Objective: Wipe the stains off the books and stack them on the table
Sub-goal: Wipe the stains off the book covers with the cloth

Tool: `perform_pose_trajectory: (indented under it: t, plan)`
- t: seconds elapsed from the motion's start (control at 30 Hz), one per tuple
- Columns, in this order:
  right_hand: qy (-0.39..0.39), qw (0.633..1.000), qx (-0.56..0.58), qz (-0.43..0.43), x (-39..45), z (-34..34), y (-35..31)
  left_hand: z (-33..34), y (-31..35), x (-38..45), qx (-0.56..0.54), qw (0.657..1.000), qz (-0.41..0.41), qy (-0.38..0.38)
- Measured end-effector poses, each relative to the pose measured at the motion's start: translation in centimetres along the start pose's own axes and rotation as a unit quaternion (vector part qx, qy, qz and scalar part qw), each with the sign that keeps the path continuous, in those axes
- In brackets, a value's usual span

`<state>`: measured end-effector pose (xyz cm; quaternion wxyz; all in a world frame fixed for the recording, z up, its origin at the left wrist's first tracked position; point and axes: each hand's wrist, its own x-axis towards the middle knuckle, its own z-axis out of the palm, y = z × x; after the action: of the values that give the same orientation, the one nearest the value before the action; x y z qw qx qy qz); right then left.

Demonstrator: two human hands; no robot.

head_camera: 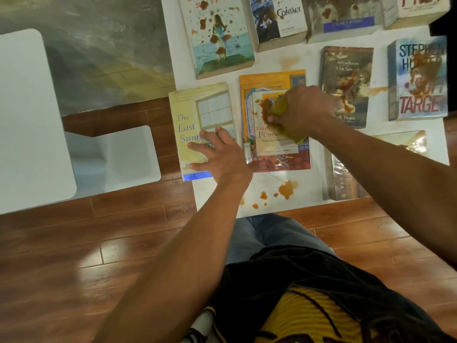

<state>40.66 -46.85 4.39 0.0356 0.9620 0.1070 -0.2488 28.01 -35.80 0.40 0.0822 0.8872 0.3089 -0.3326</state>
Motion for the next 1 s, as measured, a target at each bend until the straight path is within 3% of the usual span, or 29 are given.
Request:
perform_pose_trajectory:
  t: [0.2, 0.33, 0.47, 0.6, 0.77, 0.9, 1.0]
  plan:
    - [0.007, 1.000, 0.019, 0.017, 0.3, -0.3, 0.1, 0.0, 0.0, 0.0, -0.004, 1.000, 0.001, -0.002]
    - [-0.005, 0.999, -0.020, -0.025, -0.6, 0.4, -0.4, 0.2, 0.0, 0.1, 0.001, 1.000, 0.004, 0.000]
    - [0.015, 0.999, 0.034, 0.027, 0.4, 0.0, 0.4, 0.3, 0.1, 0.2, 0.005, 1.000, 0.002, 0.003]
    - [-0.012, 1.000, -0.003, -0.022, -0.4, 0.7, -0.4, 0.4, 0.0, 0.4, 0.016, 1.000, -0.002, 0.012]
    - [0.014, 0.999, 0.029, 0.013, 0.8, 0.2, 0.2, 0.6, 0.1, 0.2, 0.013, 1.000, -0.002, 0.018]
    - [-0.001, 0.999, -0.016, -0.034, 0.2, 0.9, -0.4, 0.6, 0.0, 0.2, 0.015, 1.000, 0.000, 0.014]
    - [0.014, 1.000, -0.015, -0.019, 1.4, -0.1, 0.5, 0.5, 0.1, 0.1, 0.010, 1.000, 0.003, 0.019]
